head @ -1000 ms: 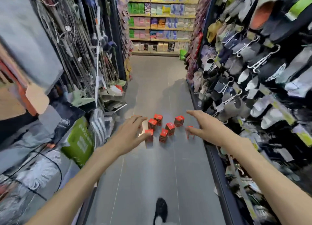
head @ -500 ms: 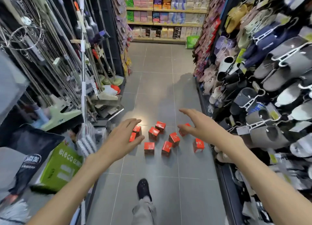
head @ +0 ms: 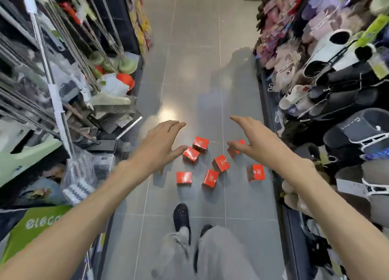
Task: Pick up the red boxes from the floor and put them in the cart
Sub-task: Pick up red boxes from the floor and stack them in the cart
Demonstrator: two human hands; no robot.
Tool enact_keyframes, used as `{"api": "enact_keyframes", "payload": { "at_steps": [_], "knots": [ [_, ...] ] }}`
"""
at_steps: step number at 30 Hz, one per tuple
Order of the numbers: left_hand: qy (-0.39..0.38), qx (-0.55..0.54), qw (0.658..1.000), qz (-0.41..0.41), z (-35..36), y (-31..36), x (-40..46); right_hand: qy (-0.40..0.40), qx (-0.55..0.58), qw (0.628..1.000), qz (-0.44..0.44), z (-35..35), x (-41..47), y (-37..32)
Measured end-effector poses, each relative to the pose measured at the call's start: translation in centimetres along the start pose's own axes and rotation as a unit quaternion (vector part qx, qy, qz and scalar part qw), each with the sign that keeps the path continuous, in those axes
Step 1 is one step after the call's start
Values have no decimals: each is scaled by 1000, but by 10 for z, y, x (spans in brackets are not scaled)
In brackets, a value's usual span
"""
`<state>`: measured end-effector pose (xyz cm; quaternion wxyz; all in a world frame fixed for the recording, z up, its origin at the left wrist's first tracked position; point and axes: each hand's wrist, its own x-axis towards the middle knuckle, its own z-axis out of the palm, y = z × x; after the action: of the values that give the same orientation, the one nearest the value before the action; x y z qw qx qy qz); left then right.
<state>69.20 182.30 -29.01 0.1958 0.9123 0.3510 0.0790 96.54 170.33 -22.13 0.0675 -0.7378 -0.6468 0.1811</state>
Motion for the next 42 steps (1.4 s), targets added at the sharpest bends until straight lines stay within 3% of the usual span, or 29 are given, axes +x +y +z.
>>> {"api": "enact_keyframes", "payload": {
  "at_steps": [5, 12, 16, 22, 26, 30, 36, 42],
  "knots": [
    [-22, -55, 996, -61, 109, -75, 52, -35, 0, 999, -7, 86, 80, 55],
    [-122, -83, 983, -107, 350, -162, 52, -82, 42, 995, -22, 268, 163, 138],
    [-215, -37, 969, -117, 498, -207, 40, -98, 71, 993, -12, 375, 175, 183],
    [-272, 81, 952, -118, 655, -254, 35, -129, 44, 990, -42, 497, 172, 246],
    [-220, 129, 961, -110, 682, -263, 37, -155, 23, 985, -67, 531, 169, 266],
    [-192, 69, 972, -120, 642, -256, 32, -196, -45, 972, -118, 525, 168, 268],
    [-171, 30, 976, -135, 576, -241, 16, -273, -205, 916, -209, 559, 169, 283],
    [-154, -1, 977, -144, 591, -250, -5, -286, -312, 850, -314, 647, 188, 314]
  ]
}}
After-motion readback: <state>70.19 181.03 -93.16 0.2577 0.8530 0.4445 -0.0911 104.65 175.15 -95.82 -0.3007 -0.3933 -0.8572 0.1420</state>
